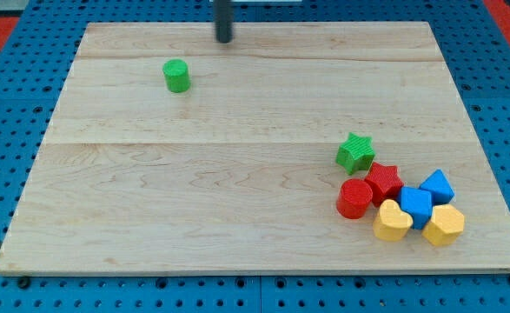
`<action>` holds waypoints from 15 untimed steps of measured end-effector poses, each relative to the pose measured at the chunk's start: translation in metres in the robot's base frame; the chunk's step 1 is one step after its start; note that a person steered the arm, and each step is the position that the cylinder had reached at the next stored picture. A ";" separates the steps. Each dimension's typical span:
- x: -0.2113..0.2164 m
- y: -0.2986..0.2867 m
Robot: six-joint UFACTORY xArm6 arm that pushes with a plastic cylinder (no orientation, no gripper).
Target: Move the green circle closer to the green star
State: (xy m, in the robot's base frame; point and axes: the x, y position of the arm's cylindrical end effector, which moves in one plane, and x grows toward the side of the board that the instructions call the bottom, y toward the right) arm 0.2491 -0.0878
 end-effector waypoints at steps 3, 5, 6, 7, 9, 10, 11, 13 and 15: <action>0.069 -0.071; 0.150 0.074; 0.110 0.003; 0.071 -0.027; 0.074 -0.065; 0.151 0.006; 0.183 0.037; 0.139 -0.079; 0.218 0.103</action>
State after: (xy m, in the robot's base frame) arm 0.4674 0.0147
